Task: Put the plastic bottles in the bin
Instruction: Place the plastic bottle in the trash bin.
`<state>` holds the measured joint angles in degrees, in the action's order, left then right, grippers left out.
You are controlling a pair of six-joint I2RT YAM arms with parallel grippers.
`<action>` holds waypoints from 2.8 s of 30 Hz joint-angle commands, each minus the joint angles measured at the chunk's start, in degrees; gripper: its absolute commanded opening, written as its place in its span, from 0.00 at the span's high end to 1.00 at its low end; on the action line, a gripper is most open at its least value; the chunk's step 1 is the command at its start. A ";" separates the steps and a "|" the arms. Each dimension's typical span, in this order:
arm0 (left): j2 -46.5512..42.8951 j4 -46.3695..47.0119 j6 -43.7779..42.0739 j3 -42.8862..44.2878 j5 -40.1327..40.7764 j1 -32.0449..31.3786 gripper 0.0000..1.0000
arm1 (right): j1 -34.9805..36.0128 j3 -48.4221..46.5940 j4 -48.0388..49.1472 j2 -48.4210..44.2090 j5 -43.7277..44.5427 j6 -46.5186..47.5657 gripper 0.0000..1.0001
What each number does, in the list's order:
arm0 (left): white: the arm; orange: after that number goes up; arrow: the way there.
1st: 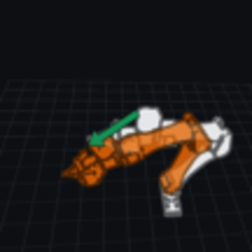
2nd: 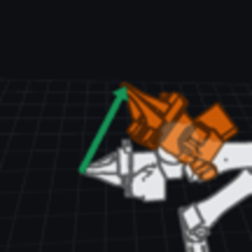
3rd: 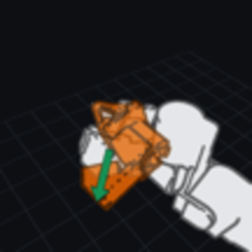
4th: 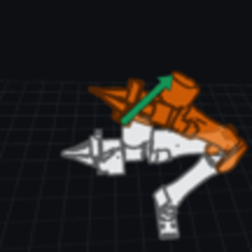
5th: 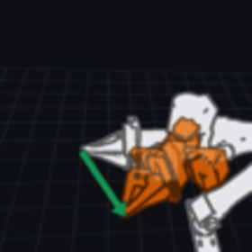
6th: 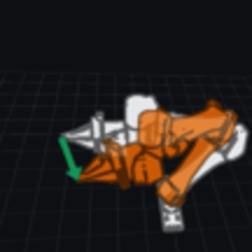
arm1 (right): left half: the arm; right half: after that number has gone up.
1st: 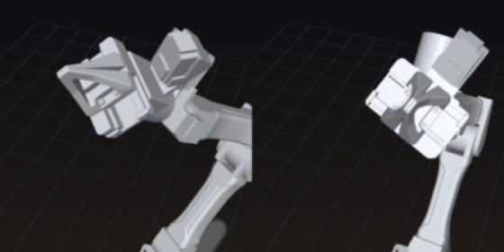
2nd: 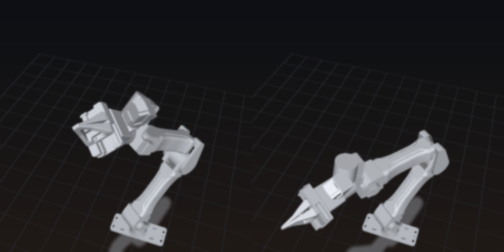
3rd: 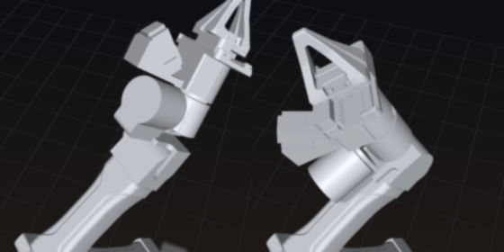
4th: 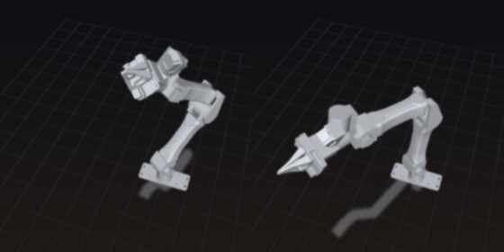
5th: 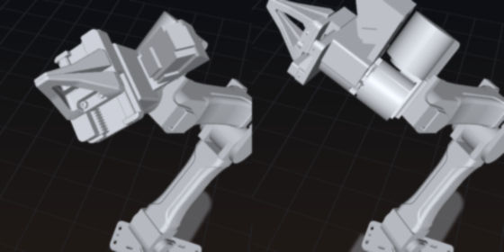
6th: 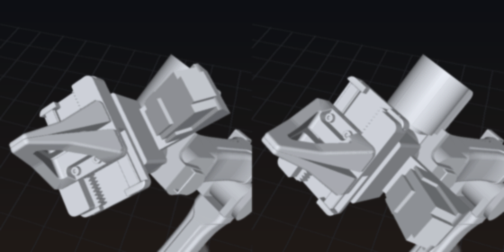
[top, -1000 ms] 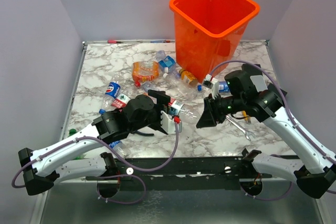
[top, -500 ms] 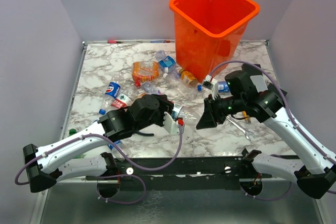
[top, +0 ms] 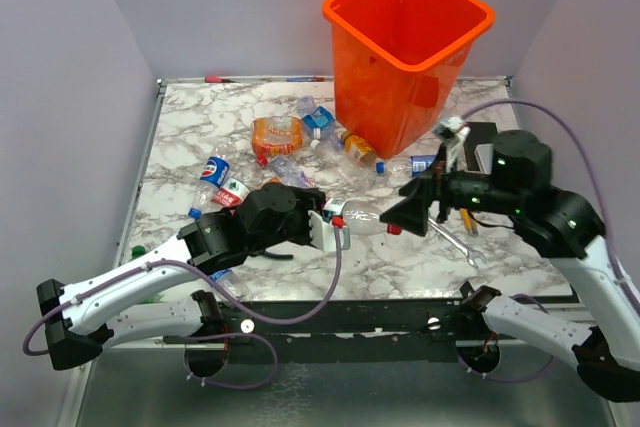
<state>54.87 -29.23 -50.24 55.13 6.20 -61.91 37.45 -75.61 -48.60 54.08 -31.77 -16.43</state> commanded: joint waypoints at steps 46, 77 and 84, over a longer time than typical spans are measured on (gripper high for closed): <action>-20.71 27.36 72.04 -25.87 -11.74 2.19 0.79 | 20.00 24.82 67.08 1.82 37.62 -11.19 0.03; -22.62 39.20 69.94 -35.95 -4.16 2.23 0.25 | 20.20 13.47 49.07 12.63 25.31 -24.96 0.99; -22.38 40.04 69.81 -35.69 -4.92 2.21 0.27 | 20.20 12.93 44.08 7.14 28.81 -21.98 0.99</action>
<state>32.53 11.29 21.19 19.33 -1.28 -60.05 56.90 -63.11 -2.39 66.32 -2.37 -36.82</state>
